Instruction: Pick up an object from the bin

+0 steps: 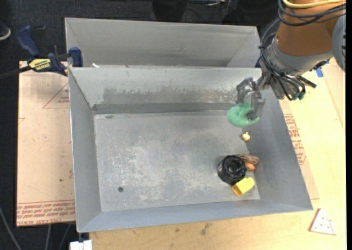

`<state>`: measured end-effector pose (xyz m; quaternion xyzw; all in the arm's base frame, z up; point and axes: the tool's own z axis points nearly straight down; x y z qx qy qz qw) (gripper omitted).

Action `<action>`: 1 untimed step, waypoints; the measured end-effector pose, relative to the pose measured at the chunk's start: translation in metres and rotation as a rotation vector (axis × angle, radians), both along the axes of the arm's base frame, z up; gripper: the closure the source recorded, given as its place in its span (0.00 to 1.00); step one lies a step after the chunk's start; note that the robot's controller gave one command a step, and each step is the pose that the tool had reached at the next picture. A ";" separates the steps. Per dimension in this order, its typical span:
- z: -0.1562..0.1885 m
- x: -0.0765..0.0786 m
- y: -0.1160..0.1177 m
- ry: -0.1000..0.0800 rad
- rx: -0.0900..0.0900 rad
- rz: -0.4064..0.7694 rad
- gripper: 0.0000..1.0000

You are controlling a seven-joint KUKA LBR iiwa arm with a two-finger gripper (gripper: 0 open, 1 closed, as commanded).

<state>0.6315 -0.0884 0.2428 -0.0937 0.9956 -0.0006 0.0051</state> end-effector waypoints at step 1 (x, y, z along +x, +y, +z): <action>-0.002 -0.001 0.000 0.004 0.001 0.000 1.00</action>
Offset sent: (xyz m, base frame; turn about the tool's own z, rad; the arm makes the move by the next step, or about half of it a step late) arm -0.0244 0.0013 -0.0319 -0.3407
